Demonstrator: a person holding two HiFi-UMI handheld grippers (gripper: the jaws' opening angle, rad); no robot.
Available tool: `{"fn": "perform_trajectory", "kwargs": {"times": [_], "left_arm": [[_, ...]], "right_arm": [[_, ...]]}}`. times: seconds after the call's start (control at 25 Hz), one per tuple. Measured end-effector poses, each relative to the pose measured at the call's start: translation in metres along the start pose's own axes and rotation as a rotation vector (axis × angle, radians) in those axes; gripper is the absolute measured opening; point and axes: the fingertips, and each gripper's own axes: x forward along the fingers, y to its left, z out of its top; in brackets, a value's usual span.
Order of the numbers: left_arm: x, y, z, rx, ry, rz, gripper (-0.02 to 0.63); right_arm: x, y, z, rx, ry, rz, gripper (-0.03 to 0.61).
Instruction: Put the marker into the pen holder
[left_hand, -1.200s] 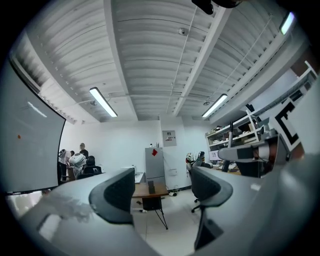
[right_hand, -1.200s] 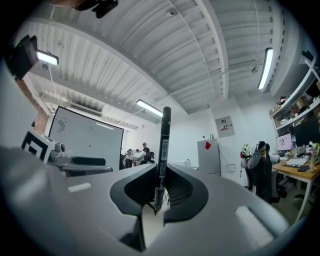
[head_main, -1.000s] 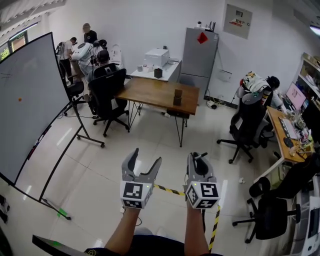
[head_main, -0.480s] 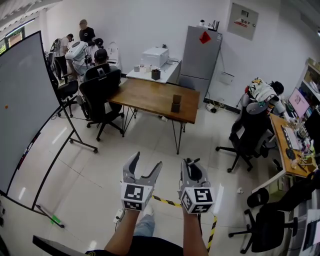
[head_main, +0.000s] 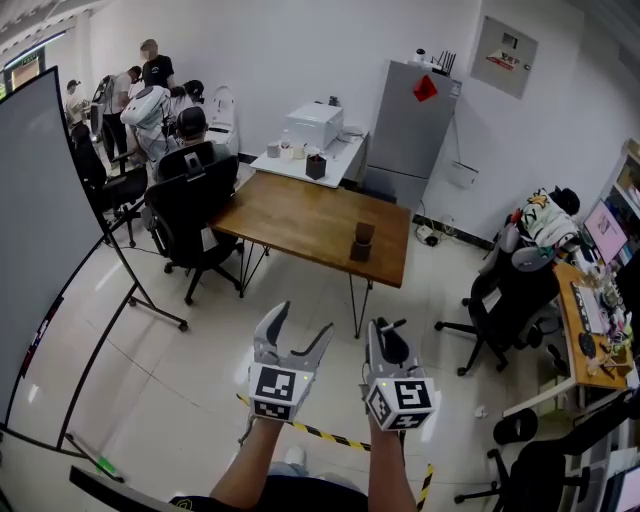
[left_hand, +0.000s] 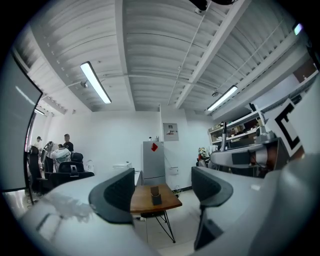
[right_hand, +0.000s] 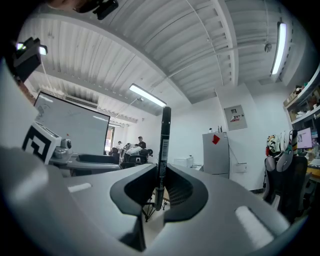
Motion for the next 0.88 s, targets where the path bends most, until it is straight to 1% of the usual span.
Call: {"fn": "perform_trajectory", "kwargs": {"times": [0.08,0.24,0.32,0.48,0.6,0.88], "left_arm": [[0.018,0.015,-0.005,-0.007,0.008,0.0,0.36],[0.05,0.024,-0.026,-0.017,0.051,-0.03,0.36],[0.066,0.032,-0.028,-0.024,0.051,-0.029,0.36],[0.105,0.043,-0.029,-0.011,0.057,-0.03,0.36],[0.143,0.055,-0.024,-0.002,0.046,-0.019,0.36],[0.243,0.085,0.002,0.029,-0.007,0.047,0.36]], "right_arm": [[0.02,-0.007,-0.005,0.006,0.013,-0.009,0.049],[0.053,-0.03,-0.019,0.029,0.046,-0.028,0.049],[0.072,-0.039,-0.017,0.029,0.039,-0.025,0.049],[0.117,-0.059,-0.017,0.037,0.029,-0.004,0.049],[0.16,-0.078,-0.012,0.037,0.014,0.026,0.049],[0.252,-0.123,0.015,-0.003,-0.039,0.119,0.049]]}}
